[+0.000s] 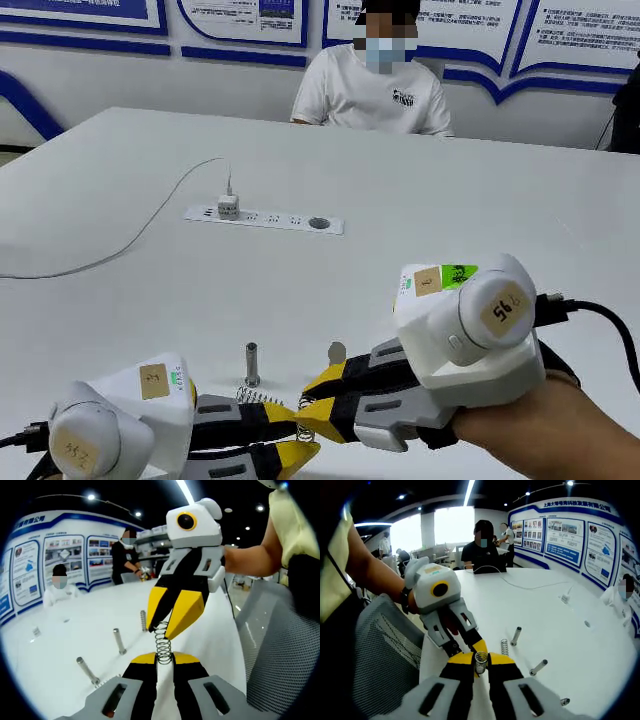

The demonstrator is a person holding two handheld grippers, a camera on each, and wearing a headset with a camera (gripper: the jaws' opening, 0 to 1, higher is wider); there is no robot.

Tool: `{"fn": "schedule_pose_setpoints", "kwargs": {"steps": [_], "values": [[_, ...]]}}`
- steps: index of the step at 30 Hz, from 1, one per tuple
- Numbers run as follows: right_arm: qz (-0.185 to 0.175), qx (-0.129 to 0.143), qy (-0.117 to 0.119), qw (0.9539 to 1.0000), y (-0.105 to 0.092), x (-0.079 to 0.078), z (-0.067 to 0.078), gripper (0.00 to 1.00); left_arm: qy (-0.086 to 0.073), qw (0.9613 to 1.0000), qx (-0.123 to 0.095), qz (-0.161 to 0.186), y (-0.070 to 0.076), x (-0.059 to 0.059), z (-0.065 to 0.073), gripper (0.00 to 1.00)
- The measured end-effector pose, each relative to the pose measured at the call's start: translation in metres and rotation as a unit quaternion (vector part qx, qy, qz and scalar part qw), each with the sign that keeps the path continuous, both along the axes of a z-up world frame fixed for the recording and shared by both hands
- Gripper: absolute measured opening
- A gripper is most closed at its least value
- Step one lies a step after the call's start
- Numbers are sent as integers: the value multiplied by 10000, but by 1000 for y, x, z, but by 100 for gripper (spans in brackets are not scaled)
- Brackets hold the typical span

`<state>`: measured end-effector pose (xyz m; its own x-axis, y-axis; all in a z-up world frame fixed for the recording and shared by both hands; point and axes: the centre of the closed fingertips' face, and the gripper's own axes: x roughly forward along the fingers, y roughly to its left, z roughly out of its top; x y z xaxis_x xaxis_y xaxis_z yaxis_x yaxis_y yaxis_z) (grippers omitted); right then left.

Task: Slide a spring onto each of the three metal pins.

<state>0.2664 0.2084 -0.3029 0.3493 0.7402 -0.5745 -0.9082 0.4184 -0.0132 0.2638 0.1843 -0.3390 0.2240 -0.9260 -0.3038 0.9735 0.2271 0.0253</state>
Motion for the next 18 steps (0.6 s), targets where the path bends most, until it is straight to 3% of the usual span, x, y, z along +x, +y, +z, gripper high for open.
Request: {"fn": "schedule_pose_setpoints", "kwargs": {"steps": [10, 18], "values": [[-78, 16, -6, 10000, -4, 4, 4, 11, -5, 9999, -43, 124, 2, 4, 1, 17], [-195, -6, -81, 9998, -13, 13, 10, 11, 55, 9991, -49, 411, 18, 13, -1, 26]]}}
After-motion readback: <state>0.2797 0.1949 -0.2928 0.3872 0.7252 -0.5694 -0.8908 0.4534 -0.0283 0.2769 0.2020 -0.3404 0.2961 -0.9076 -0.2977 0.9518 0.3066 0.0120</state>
